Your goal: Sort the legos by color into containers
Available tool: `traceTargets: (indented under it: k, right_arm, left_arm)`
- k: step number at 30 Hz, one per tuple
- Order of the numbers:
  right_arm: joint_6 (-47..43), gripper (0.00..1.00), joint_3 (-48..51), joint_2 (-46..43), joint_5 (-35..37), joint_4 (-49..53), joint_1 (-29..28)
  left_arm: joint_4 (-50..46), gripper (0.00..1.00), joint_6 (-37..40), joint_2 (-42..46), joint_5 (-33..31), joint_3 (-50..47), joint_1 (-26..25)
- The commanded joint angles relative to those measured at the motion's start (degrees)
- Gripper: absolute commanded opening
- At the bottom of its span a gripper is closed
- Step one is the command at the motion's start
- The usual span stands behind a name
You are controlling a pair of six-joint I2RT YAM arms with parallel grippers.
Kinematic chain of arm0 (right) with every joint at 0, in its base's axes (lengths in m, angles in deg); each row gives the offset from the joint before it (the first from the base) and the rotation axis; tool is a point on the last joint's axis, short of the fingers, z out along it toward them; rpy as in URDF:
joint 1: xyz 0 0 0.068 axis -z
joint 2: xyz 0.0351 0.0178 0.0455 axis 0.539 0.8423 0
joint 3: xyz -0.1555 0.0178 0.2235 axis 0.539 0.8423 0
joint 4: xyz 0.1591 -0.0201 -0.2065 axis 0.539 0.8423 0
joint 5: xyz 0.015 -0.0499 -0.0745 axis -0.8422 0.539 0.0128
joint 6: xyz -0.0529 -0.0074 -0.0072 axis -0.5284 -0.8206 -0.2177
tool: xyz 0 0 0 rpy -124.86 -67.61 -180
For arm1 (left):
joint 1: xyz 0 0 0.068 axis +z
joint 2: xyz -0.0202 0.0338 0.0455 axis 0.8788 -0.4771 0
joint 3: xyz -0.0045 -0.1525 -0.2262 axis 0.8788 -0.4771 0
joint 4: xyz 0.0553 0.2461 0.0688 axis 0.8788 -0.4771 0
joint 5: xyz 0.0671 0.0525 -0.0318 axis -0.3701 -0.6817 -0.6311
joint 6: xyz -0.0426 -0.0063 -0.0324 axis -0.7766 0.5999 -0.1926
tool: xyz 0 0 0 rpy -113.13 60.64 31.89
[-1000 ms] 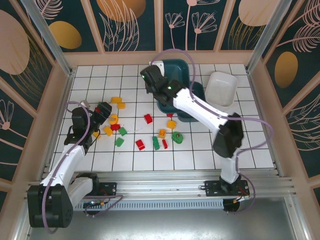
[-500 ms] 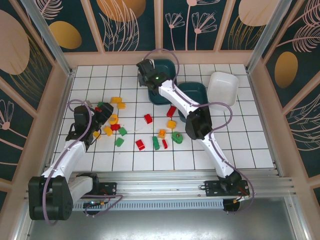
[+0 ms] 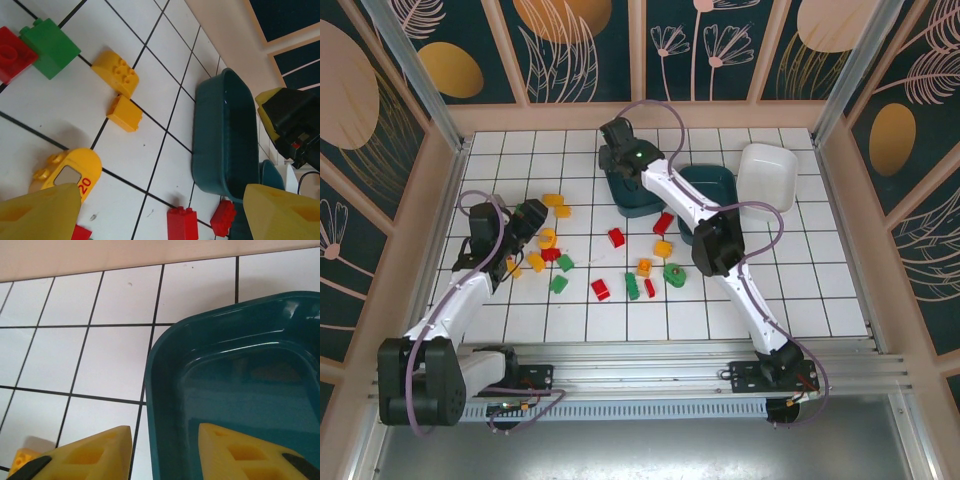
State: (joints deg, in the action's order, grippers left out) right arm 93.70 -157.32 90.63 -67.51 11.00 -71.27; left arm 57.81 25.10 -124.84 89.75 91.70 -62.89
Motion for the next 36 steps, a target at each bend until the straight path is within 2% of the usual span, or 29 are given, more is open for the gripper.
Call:
traceTargets:
  k: [1, 5, 8, 11, 15, 18, 22, 24, 29, 32, 36]
  right_arm:
    - [0.7, 0.41, -3.0, -2.0, -2.9, 0.8, 0.5]
    - [-3.9, 0.40, 4.8, -11.0, 1.2, 2.4, 0.8]
    - [-7.2, 0.41, 24.9, -23.2, 4.5, -2.3, 2.5]
    - [-6.8, 0.46, 46.3, -36.6, 4.7, -7.6, 6.9]
    - [-3.9, 0.56, 71.7, -52.9, 1.9, -14.3, 15.4]
    - [-2.2, 0.58, 83.3, -59.9, -2.8, -17.4, 21.1]
    - [-2.4, 0.58, 90.5, -62.4, -4.9, -19.5, 24.9]
    - [-3.2, 0.57, 91.8, -61.4, -7.5, -20.1, 26.0]
    - [-4.0, 0.52, 92.6, -58.4, -6.3, -20.1, 26.4]
    - [-4.2, 0.39, 93.2, -57.6, -7.6, -21.3, 26.5]
    - [-3.8, 0.26, 92.8, -56.6, -7.6, -22.1, 26.6]
  left_arm:
    - [1.7, 0.82, -0.6, -1.8, 2.6, 2.6, 0.2]
    - [1.2, 0.78, 2.0, -6.4, 2.8, 6.6, -3.1]
    - [-1.4, 0.77, 5.2, -11.9, -1.0, 11.4, -9.0]
    - [-1.8, 0.74, 6.8, -18.6, -2.3, 16.1, -13.1]
    - [-3.2, 0.74, 10.6, -28.8, -3.2, 24.6, -16.2]
    - [-9.0, 0.73, 16.5, -38.3, -3.4, 34.7, -19.1]
    - [-11.8, 0.72, 18.6, -44.6, -7.3, 41.1, -21.0]
    - [-13.8, 0.71, 19.0, -47.0, -11.0, 43.5, -21.2]
    - [-16.2, 0.68, 19.9, -50.9, -15.1, 46.3, -21.4]
    - [-16.2, 0.60, 21.0, -53.0, -14.7, 47.4, -21.4]
    - [-16.8, 0.49, 23.5, -54.9, -15.3, 48.6, -21.4]
